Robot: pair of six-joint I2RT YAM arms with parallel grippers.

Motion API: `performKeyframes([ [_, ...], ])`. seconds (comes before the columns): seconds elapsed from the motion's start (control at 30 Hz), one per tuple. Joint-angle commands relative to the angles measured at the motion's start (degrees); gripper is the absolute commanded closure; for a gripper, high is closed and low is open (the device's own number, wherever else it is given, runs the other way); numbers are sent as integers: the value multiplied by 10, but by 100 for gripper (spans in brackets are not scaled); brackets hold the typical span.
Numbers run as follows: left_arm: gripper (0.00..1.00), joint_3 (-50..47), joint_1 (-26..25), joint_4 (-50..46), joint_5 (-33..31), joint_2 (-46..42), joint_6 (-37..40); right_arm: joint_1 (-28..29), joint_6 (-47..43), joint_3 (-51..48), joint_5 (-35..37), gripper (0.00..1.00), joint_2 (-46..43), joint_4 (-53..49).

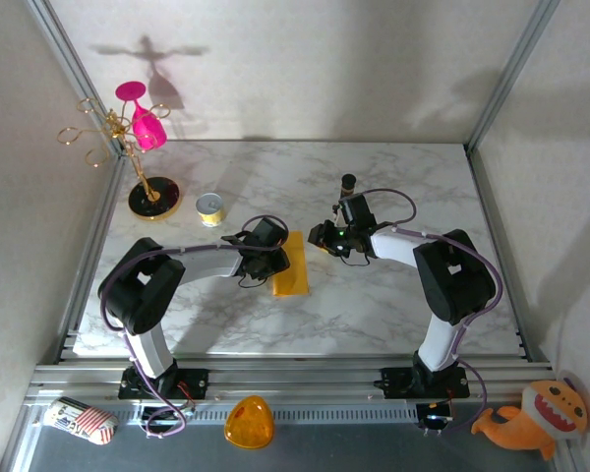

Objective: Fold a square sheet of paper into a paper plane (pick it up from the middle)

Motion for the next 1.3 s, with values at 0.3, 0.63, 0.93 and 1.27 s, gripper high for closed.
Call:
performKeyframes([
  [0.3, 57, -30, -5, -36, -20, 74, 14, 20, -32, 9, -24, 71, 24, -2],
  [0.63, 57, -34, -5, -31, -20, 84, 11, 45, -53, 45, -46, 83, 62, -27],
  [0.93, 56, -37, -7, -26, -16, 92, 7, 47, -57, 57, -52, 85, 77, -43],
  [1.27, 56, -39, -8, -26, -18, 95, 10, 50, -64, 61, -47, 85, 91, -58],
])
